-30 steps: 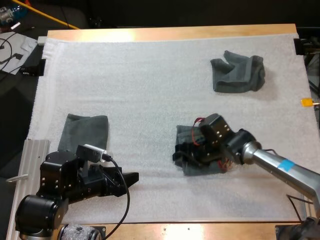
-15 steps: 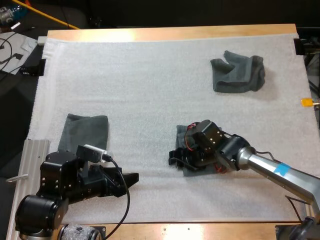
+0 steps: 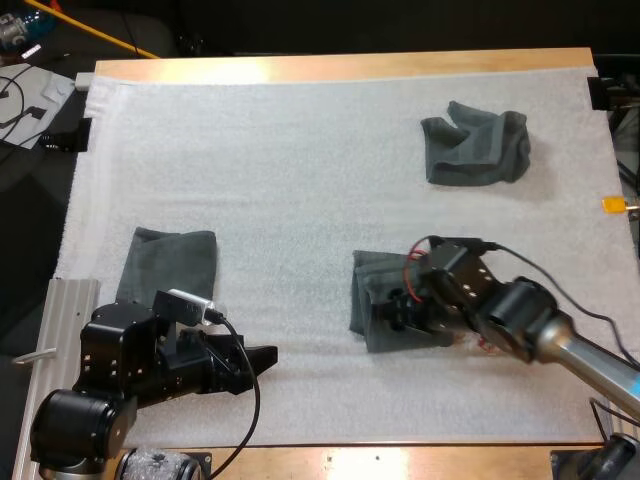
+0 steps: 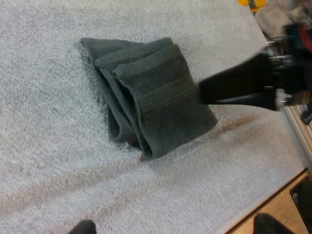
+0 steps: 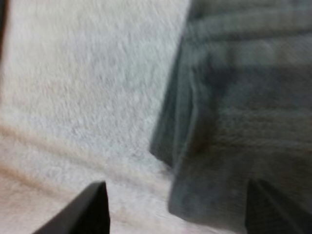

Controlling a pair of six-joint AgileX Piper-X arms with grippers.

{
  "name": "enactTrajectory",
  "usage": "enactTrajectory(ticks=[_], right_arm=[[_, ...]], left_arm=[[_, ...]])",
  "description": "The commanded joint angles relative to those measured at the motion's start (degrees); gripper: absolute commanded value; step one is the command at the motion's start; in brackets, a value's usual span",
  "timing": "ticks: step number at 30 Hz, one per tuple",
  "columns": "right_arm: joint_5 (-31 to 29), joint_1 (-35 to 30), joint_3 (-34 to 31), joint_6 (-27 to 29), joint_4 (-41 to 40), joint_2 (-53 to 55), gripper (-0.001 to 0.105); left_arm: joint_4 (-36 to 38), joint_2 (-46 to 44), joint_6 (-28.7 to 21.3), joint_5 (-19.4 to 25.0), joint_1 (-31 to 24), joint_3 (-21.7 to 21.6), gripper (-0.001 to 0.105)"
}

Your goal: Pick towel from pile, fold and stack

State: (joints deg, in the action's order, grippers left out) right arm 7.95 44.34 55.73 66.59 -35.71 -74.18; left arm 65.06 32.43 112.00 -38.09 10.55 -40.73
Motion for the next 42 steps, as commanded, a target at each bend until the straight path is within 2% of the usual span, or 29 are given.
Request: enactTrajectory(ticks=[1,7,9,19,24,28,32,34,35,36,42], right_arm=[[-3.0,0.0,0.2,3.2,-6.6,5.2,0.058],[-5.5,0.1,0.1,5.0,-15.6,16.0,0.059],[-4.8,0.0,0.1,4.3,-13.6,14.9,0.059],[-5.1,0.0,0.1,3.3,-21.3,30.4,0.059],[-5.4,0.0,0.1,2.6,-24.2,34.9,0.059],[-6.2,0.0,0.1,2.4,-25.2,36.9,0.06],[-7.2,0.1,0.0,2.3,-25.1,37.1,0.06],[-7.1,-0.1,0.1,3.0,-24.5,36.8,0.065],[-7.8,-0.1,0.1,3.1,-24.6,36.8,0.076],[-8.0,-0.1,0.2,3.1,-24.6,36.8,0.077],[-8.4,-0.1,0.0,3.0,-25.1,36.9,0.077]], left_arm=[[-0.6,0.1,-0.4,-0.4,0.2,-0.3,0.062],[-0.8,0.3,-0.8,-0.5,0.2,-0.2,0.062],[-0.2,0.0,-0.4,-0.3,0.2,-0.2,0.062],[-0.4,0.2,-1.0,-0.3,0.1,-0.2,0.062],[-1.1,0.5,-0.9,0.0,0.1,-0.1,0.07],[-2.7,1.5,-0.4,0.0,0.1,0.0,0.071],[-5.7,4.3,0.6,-0.3,0.2,0.1,0.071],[-5.2,4.5,0.3,-0.4,0.3,-0.2,0.071],[-6.7,6.8,0.8,-0.7,0.5,-0.3,0.071],[-7.7,8.0,1.1,-0.8,0.6,-0.1,0.071],[-16.7,18.2,4.9,-1.3,5.3,-0.1,0.071]])
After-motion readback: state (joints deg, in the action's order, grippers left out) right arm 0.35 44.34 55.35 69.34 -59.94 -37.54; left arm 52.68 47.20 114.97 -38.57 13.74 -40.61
